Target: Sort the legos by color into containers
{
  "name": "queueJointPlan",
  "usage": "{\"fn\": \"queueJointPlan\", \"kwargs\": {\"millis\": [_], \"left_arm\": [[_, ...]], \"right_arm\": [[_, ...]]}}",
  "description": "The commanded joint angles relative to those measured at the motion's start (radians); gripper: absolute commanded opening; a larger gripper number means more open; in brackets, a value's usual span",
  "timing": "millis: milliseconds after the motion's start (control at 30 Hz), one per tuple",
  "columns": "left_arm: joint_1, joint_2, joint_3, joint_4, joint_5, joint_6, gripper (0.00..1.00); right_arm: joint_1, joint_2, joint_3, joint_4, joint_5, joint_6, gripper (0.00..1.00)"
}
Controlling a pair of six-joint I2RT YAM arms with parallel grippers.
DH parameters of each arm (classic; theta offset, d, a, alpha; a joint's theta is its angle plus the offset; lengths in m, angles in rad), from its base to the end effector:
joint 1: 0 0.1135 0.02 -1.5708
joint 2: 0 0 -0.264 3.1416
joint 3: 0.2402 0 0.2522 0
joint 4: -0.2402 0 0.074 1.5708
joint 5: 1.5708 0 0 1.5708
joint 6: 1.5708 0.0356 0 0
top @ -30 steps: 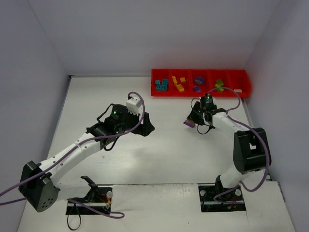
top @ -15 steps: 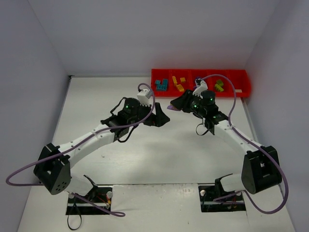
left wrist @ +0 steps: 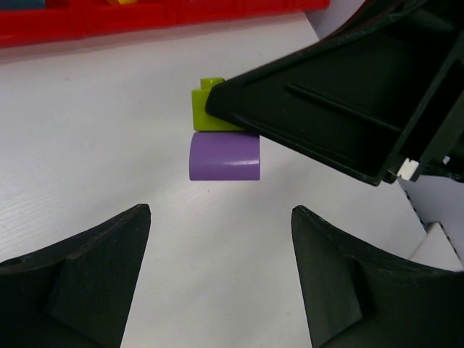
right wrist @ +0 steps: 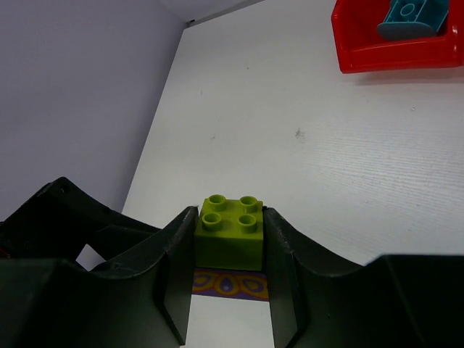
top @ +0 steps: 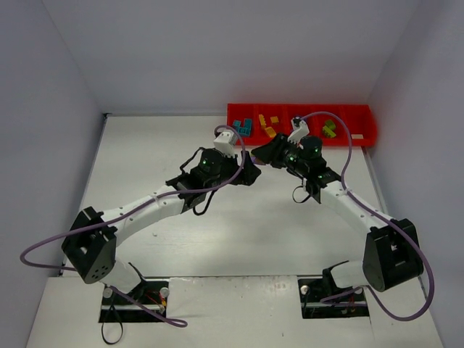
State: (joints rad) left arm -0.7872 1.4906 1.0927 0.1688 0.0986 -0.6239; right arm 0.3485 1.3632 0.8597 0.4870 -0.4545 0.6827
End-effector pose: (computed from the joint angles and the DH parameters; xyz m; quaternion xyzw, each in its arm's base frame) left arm 0.2477 -0.2536 0.3122 0.0943 0.7772 -0.4320 0.4476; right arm 0.2908 0.1223 0.3044 -0.0403 0.7112 0.4766 0.5152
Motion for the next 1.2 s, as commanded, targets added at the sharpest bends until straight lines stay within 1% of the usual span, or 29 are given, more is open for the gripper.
{"fn": "queueJointPlan", "kwargs": {"millis": [0,133,300,333,533,667,733,867,967,1000,1100,1167], "left_arm": [[-0.02,-0.015,0.032,0.138,-0.128,0.056,0.72],[-0.02,-0.003,0.021,0.211,-0.157,0.088,0.71],[-0.02,0.023,0.03,0.244,-0.155,0.098,0.7],[-0.02,0.029,0.03,0.247,-0.157,0.096,0.67],[-0.026,0.049,0.015,0.284,-0.183,0.098,0.62],[-0.029,0.042,-0.014,0.346,-0.211,0.112,0.56],[-0.029,0.042,-0.027,0.382,-0.218,0.124,0.55],[-0.03,0.046,-0.045,0.442,-0.217,0.156,0.43],[-0.032,0.046,-0.056,0.466,-0.206,0.173,0.26],[-0.037,0.045,-0.062,0.471,-0.206,0.179,0.15],[-0.04,0.031,-0.094,0.482,-0.195,0.181,0.01],[-0.04,0.013,-0.129,0.482,-0.185,0.17,0.0]], "right_arm": [[0.007,-0.029,0.002,0.108,-0.021,0.047,0.0],[0.014,-0.032,0.004,0.102,-0.015,0.057,0.0],[0.023,-0.039,-0.001,0.105,-0.009,0.072,0.0],[0.023,-0.041,-0.004,0.11,-0.009,0.077,0.0],[0.029,-0.044,-0.014,0.137,-0.007,0.112,0.0],[0.035,-0.039,-0.025,0.147,-0.006,0.123,0.0],[0.04,-0.036,-0.031,0.156,-0.007,0.138,0.0],[0.044,-0.026,-0.037,0.173,-0.01,0.149,0.0],[0.044,-0.019,-0.034,0.173,-0.009,0.146,0.0],[0.046,-0.016,-0.031,0.173,-0.007,0.141,0.0],[0.046,-0.009,-0.019,0.168,0.005,0.123,0.0],[0.043,-0.006,-0.008,0.159,0.017,0.107,0.0]]}}
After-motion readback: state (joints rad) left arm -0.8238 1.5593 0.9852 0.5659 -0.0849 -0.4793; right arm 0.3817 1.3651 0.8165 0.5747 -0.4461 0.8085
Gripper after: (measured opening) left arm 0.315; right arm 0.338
